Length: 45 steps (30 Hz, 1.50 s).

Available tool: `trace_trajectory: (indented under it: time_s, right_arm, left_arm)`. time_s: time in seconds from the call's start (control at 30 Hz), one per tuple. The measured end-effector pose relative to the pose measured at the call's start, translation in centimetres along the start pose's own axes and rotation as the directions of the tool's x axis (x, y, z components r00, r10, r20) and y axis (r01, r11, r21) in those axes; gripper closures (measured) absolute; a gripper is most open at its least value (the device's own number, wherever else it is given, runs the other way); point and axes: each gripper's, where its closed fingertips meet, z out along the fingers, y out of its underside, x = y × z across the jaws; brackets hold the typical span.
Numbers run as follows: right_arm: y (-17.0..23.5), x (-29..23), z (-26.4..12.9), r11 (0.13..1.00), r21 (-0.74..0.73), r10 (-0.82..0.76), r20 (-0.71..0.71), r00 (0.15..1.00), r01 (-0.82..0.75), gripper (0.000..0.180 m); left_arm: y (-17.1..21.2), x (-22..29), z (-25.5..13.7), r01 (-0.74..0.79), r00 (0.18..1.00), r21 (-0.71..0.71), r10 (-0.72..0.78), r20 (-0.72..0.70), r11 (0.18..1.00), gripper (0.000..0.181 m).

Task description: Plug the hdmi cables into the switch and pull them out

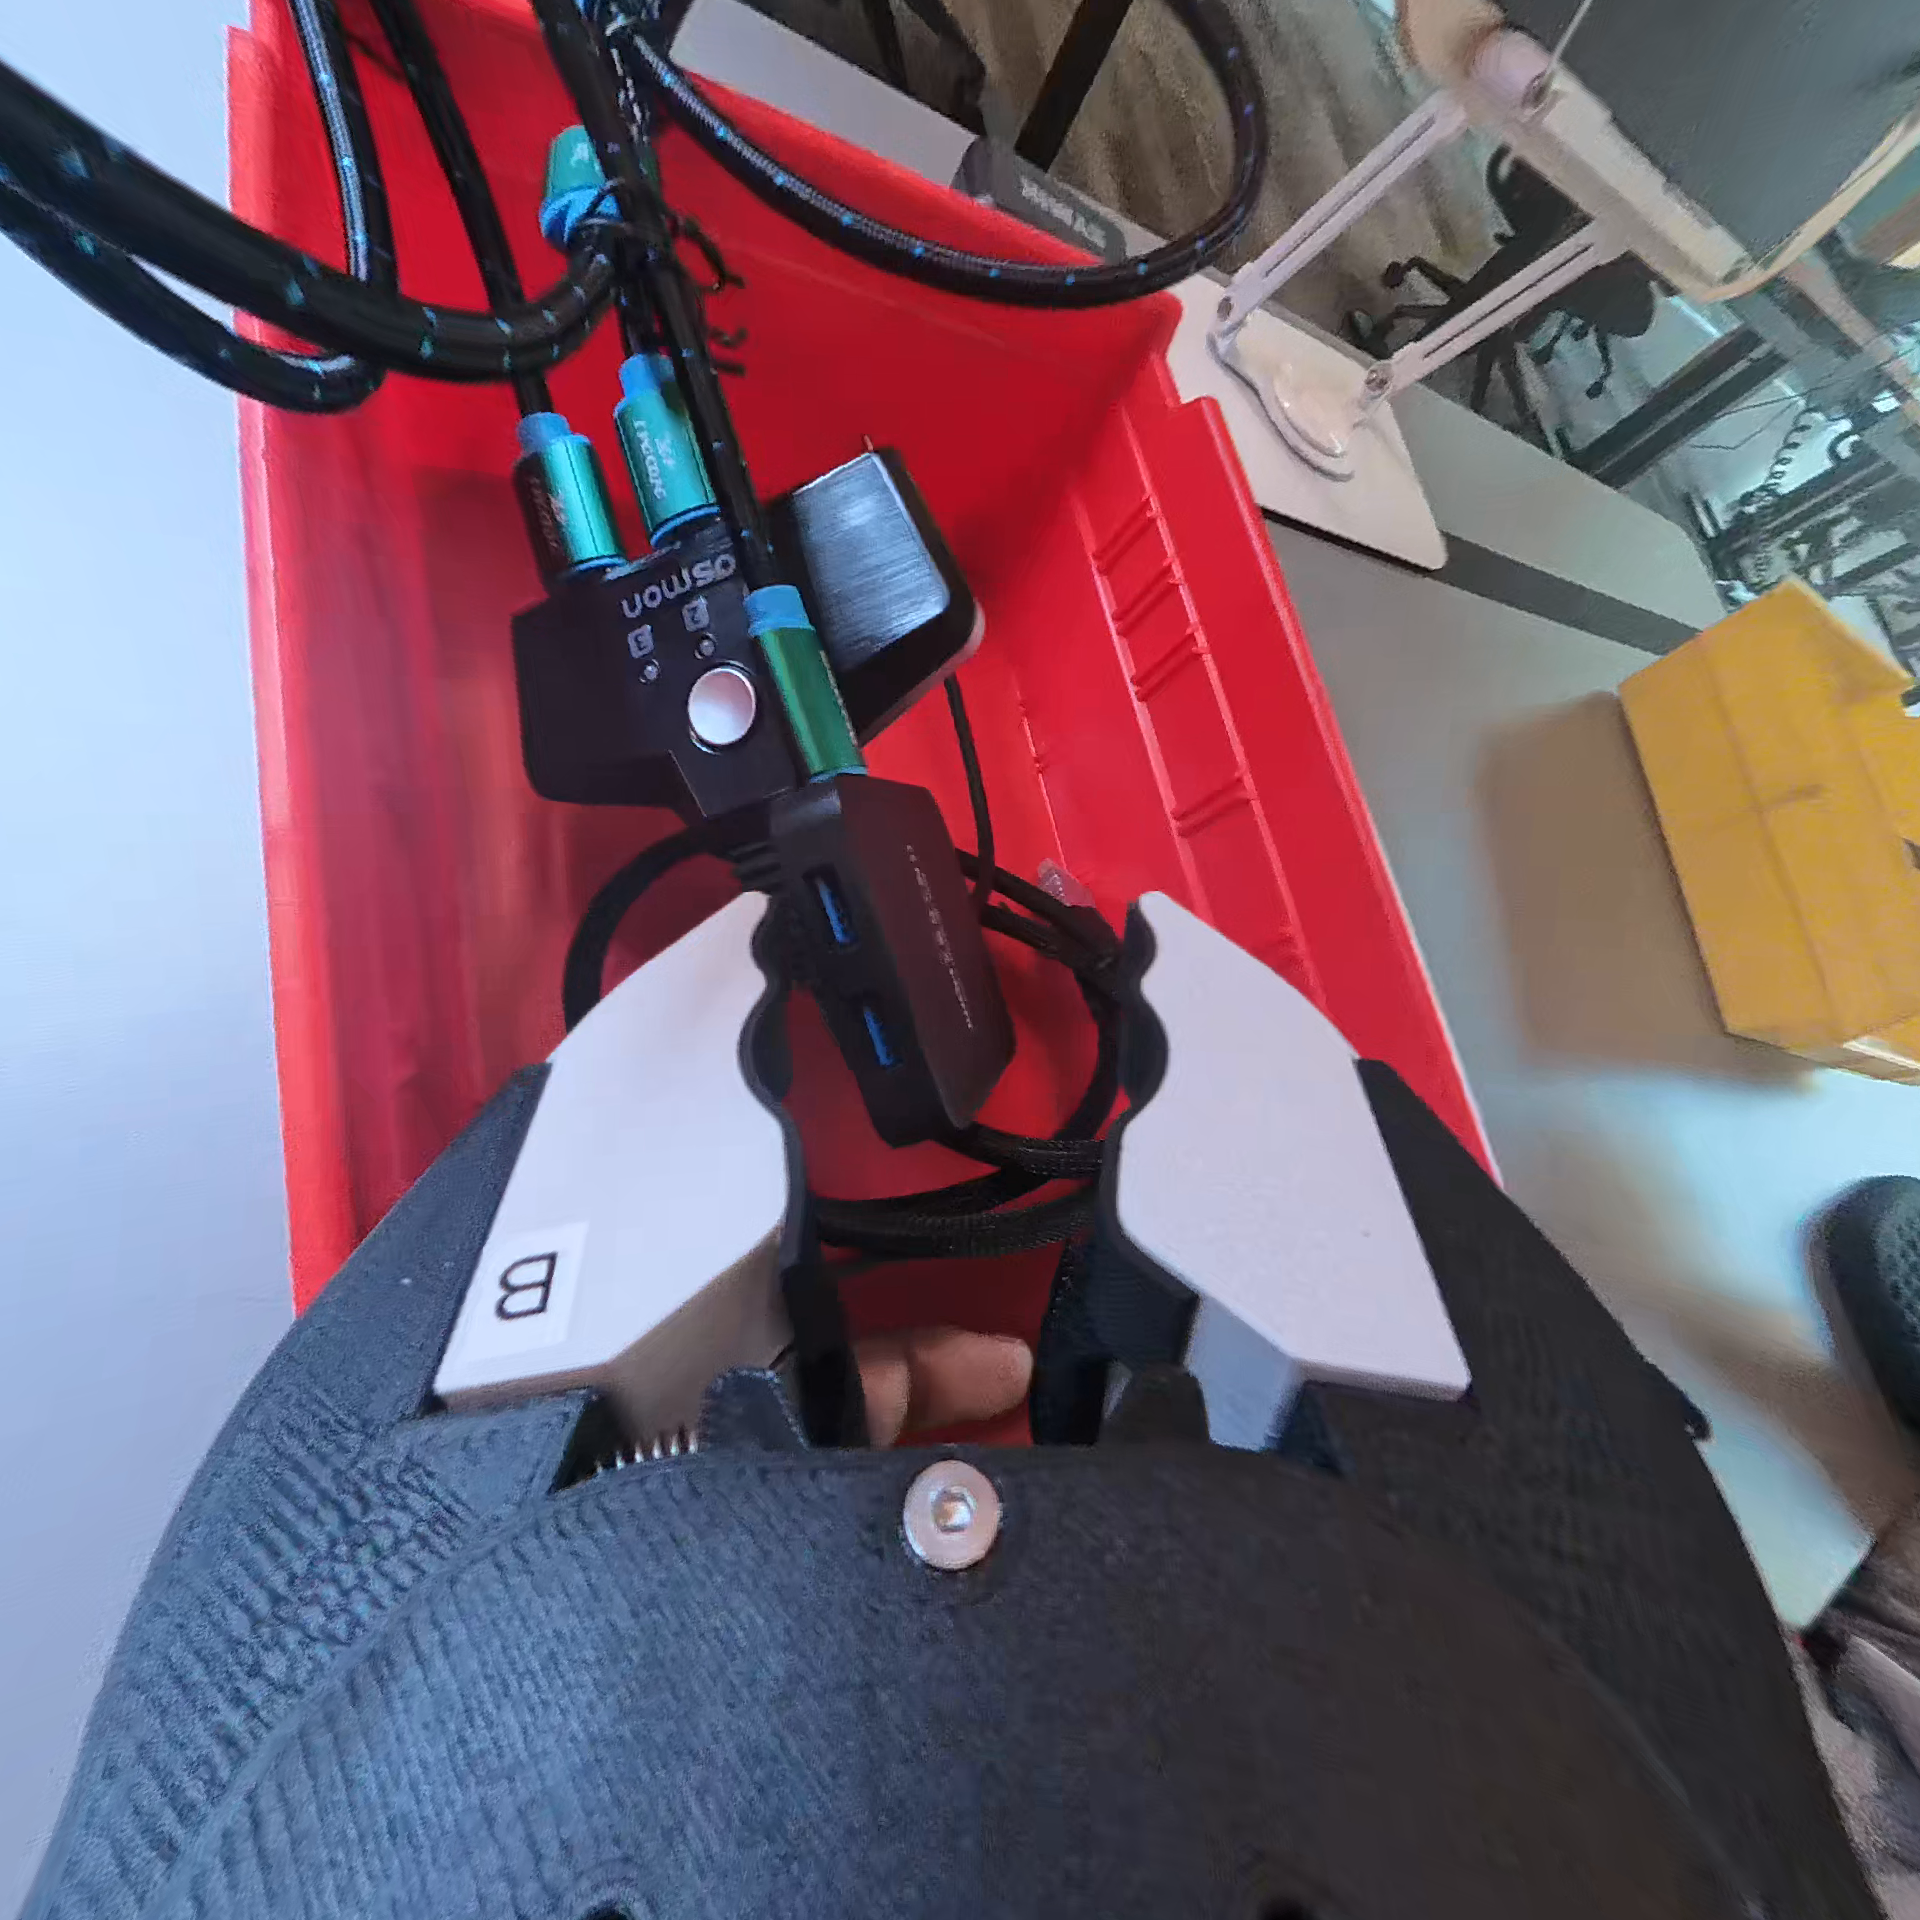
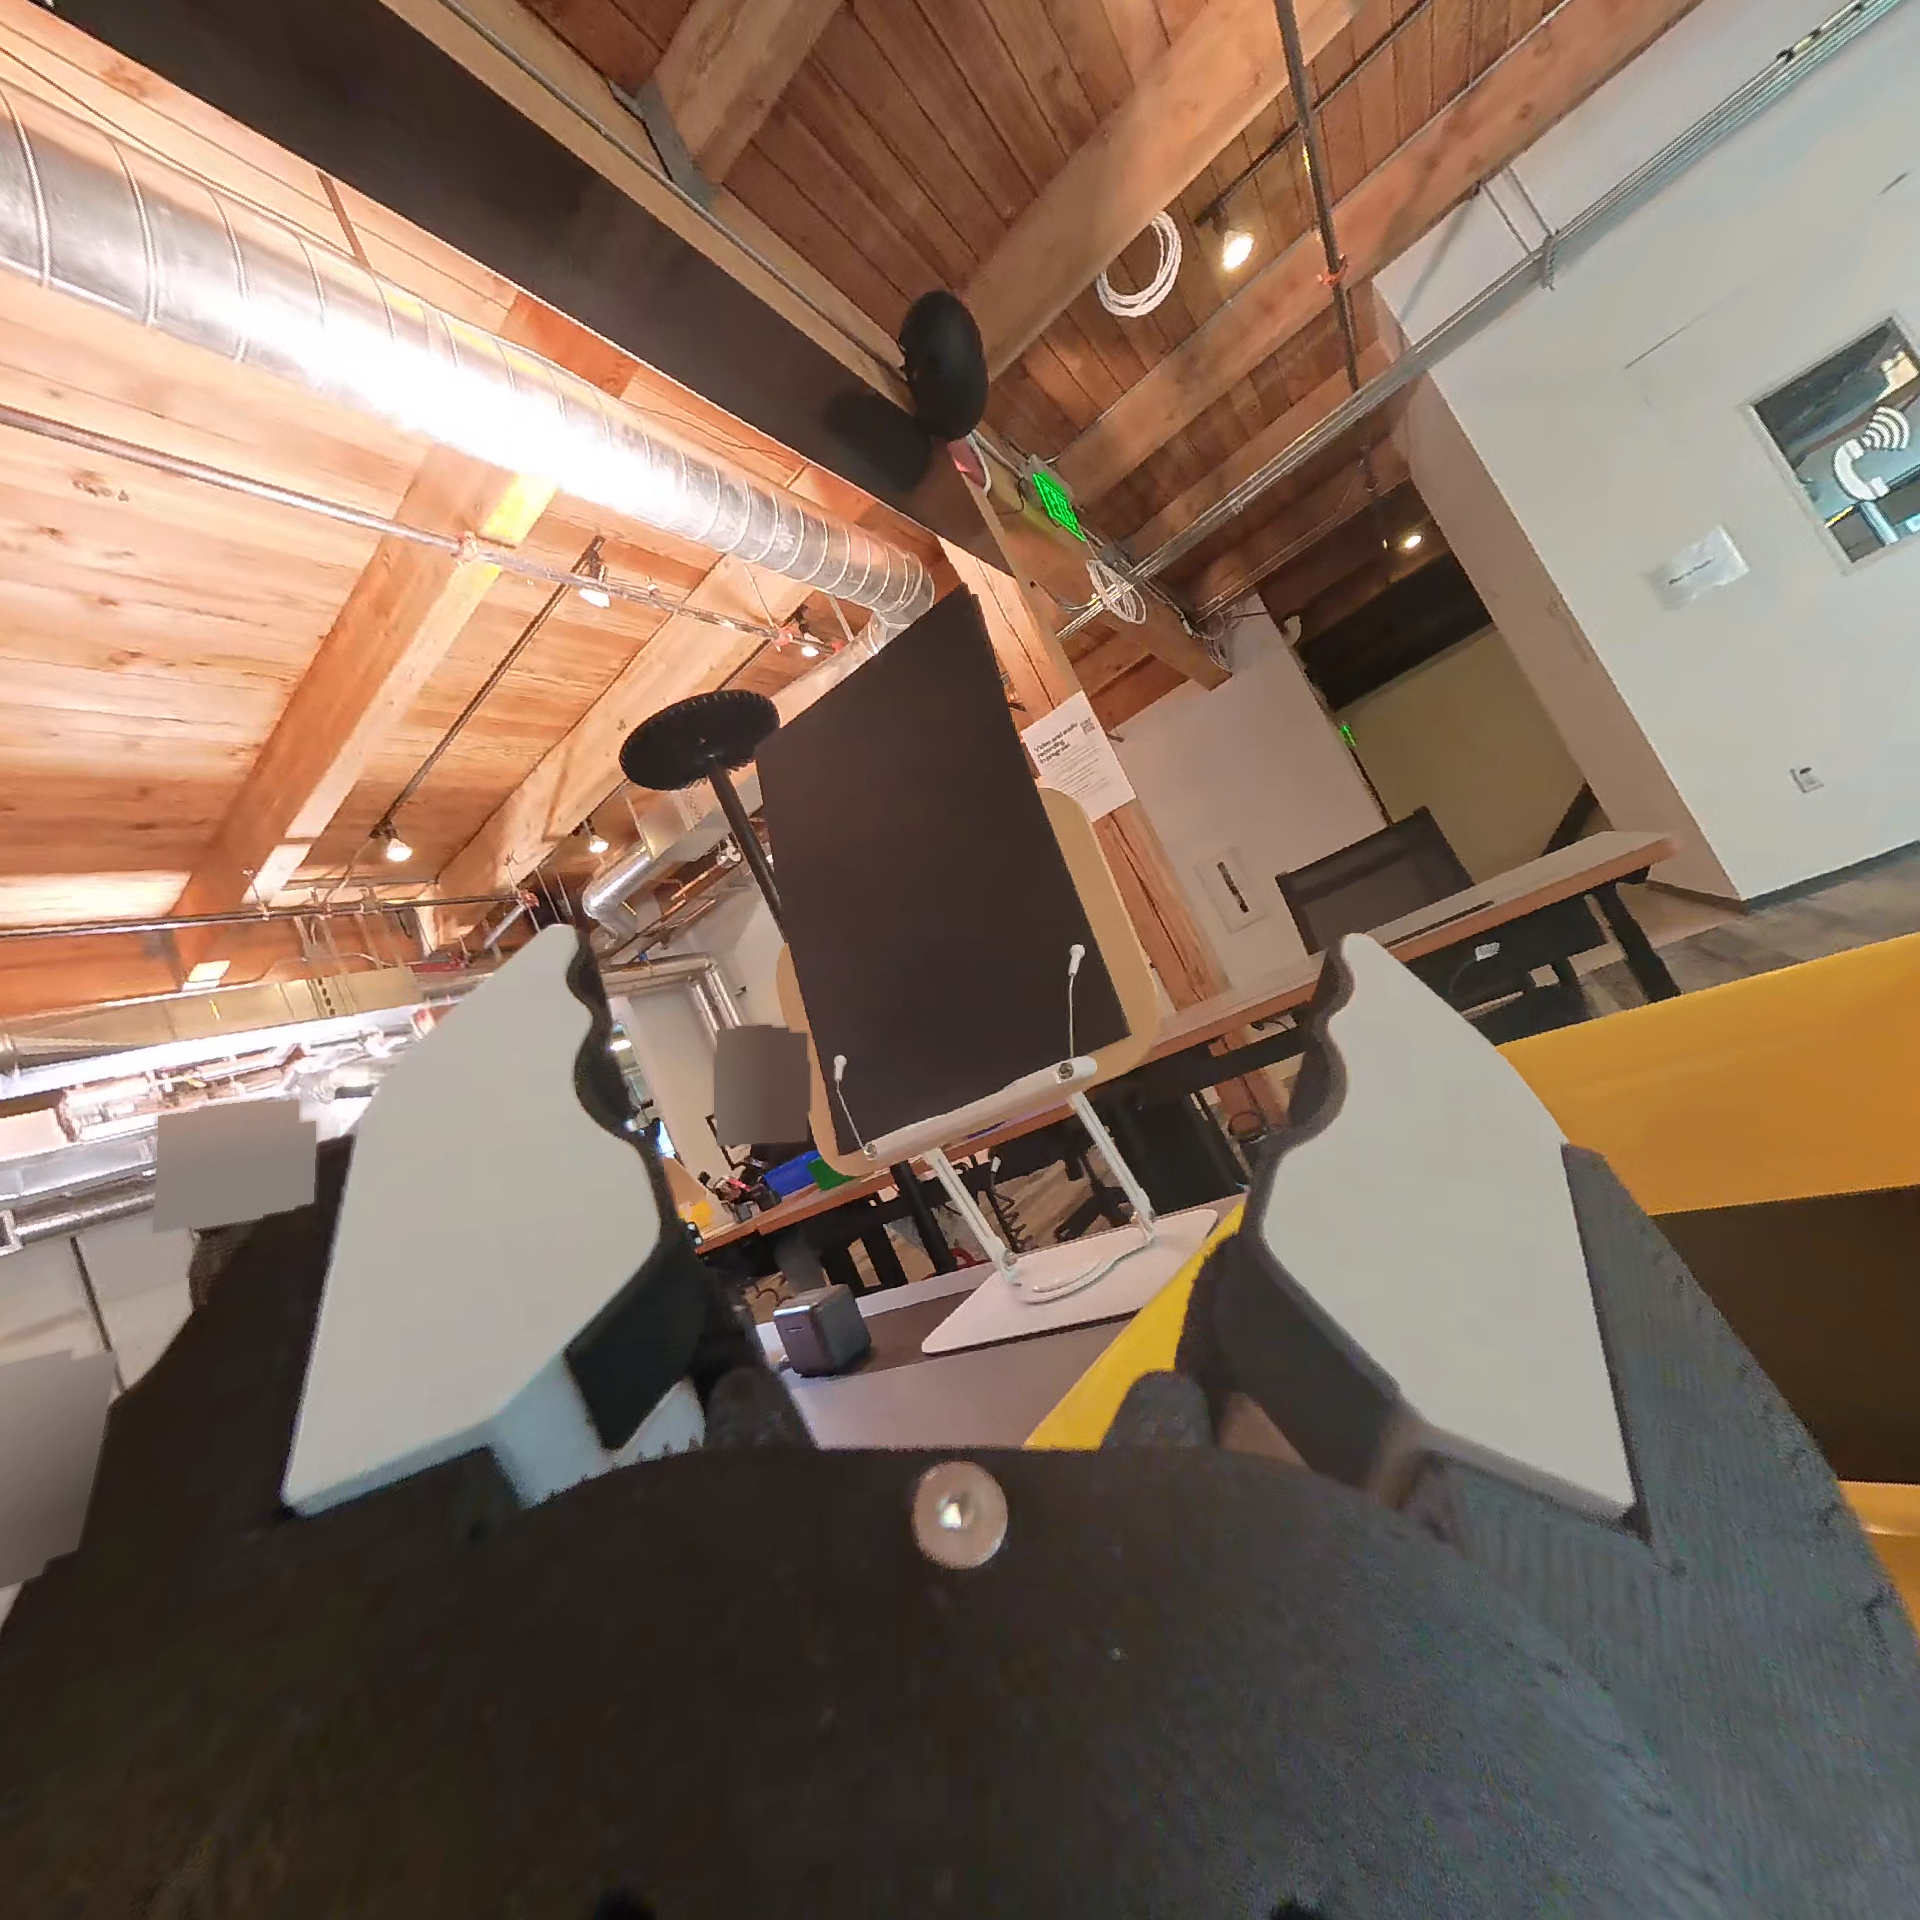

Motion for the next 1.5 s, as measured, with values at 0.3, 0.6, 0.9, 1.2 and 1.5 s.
trace_trajectory:
  time_s: [0.3,0.6,0.9,1.2,1.5]
  right_arm:
    - [0.5,-0.1,0.1,0.997,-0.024,-0.069,-0.010,0.998,0.068,0.058]
    - [1.0,-0.1,0.1,0.993,-0.059,-0.106,-0.007,0.994,0.106,0.065]
    - [3.3,-2.3,0.4,0.964,-0.151,-0.205,0.101,0.974,0.218,0.071]
    - [10.4,-11.6,-0.7,0.901,-0.323,-0.103,0.491,0.865,0.291,0.118]
    - [18.6,-13.7,-3.2,0.390,-0.193,-0.626,0.661,0.413,0.900,0.139]
  left_arm:
    - [0.0,-0.5,0.6,-0.253,0.948,-0.054,0.259,0.184,0.966,0.146]
    - [-1.3,1.6,1.1,-0.196,0.979,0.098,0.190,0.068,0.976,0.163]
    - [-7.6,13.9,-10.5,-0.406,0.856,0.746,0.505,0.108,0.528,0.167]
    - [-1.3,29.0,-5.1,-0.079,0.706,0.745,0.565,-0.427,0.662,0.167]
    - [10.0,35.3,7.1,-0.099,0.649,0.365,0.338,-0.682,0.926,0.168]
